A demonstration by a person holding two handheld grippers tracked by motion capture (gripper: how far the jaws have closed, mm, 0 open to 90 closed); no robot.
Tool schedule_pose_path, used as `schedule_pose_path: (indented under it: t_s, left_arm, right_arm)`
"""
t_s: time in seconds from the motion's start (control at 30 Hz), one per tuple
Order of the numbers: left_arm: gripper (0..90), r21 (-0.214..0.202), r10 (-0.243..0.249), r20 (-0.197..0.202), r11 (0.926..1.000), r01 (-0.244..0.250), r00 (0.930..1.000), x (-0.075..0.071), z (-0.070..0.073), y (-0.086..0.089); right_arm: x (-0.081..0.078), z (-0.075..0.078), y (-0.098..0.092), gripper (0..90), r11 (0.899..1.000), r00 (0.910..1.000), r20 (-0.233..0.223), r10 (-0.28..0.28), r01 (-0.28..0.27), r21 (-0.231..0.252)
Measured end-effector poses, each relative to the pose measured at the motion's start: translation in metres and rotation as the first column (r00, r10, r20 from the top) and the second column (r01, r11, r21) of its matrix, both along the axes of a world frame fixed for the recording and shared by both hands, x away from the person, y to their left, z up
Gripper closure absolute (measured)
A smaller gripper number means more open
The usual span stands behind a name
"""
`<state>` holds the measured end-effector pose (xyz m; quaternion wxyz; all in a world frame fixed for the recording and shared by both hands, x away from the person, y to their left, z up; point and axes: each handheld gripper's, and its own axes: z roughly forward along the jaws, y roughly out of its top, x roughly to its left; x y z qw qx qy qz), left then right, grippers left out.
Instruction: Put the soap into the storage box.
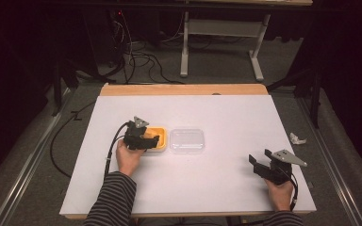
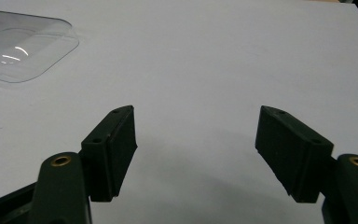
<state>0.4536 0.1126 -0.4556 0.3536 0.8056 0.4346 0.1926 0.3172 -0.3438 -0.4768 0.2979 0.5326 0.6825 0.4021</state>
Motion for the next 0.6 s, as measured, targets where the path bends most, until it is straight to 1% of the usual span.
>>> schedule_pose_path:
  t_s: [0.03,0.13,0.3,0.37,0.43,0.53,0.6]
  left_arm:
    - [25.7,0.008,-0.002,-0.005,1.0,0.002,1.0,0.0001,-0.0009,-0.0003]
    - [25.7,0.009,-0.011,-0.01,0.9999,0.011,0.9999,0.0002,-0.0013,-0.0002]
    - [25.6,0.029,-0.029,-0.033,0.9991,0.03,0.999,-0.0008,-0.0005,0.0016]
    - [25.5,0.04,-0.034,-0.03,0.9986,0.035,0.999,-0.0011,-0.0004,0.001]
    - [25.5,0.042,-0.031,-0.031,0.9986,0.032,0.9991,-0.0008,-0.0005,0.0008]
    - [25.4,0.038,-0.024,-0.047,0.9989,0.026,0.9986,0.0,-0.0013,0.0017]
    - [25.3,0.055,-0.02,-0.055,0.9982,0.023,0.9983,0.0002,-0.0025,0.0019]
  right_arm:
    - [0.0,0.0,0.0,29.3,1.0,1.0,0.0,0.0,0.0,0.0]
    - [0.0002,-0.0001,0.0001,29.4,1.0,1.0,0.0,0.002,-0.002,-0.002]
    - [0.0002,0.0,0.001,29.4,1.0,1.0,-0.004,0.008,-0.008,-0.006]
    - [0.0003,0.0,0.001,29.4,1.0,1.0,-0.002,0.009,-0.009,-0.007]
    - [0.0003,0.0,0.0007,29.3,1.0,1.0,-0.002,0.008,-0.008,-0.005]
    - [0.0002,0.0,0.0009,29.3,1.0,1.0,-0.001,0.008,-0.008,-0.007]
    - [0.0003,0.0,0.0007,29.3,1.0,1.0,-0.003,0.008,-0.008,-0.006]
